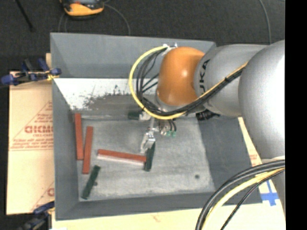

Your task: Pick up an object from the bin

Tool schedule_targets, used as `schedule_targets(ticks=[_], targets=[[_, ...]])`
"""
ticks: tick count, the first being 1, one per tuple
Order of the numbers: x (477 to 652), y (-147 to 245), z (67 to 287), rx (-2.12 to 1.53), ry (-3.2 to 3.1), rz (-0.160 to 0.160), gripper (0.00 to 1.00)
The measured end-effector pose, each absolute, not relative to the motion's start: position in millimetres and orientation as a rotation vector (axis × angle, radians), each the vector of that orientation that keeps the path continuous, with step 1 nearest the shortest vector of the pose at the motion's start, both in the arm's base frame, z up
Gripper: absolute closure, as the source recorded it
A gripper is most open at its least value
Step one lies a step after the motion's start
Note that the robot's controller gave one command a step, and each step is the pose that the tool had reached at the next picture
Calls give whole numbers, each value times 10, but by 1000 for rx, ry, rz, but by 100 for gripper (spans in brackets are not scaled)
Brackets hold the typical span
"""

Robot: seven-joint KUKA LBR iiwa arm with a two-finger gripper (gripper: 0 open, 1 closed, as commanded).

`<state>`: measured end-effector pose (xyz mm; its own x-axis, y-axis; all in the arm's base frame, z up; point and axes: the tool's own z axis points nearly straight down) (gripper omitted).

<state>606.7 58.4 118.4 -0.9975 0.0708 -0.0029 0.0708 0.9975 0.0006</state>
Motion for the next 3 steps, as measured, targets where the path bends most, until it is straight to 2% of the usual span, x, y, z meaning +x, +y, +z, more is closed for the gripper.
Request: schedule_targets(ticks=[1, 2, 3], targets=[[5496, 872, 795, 73, 3145, 4, 100], [5496, 872, 795, 73, 3145, 4, 100], [5538, 580, 2325, 136, 3130, 1, 100]])
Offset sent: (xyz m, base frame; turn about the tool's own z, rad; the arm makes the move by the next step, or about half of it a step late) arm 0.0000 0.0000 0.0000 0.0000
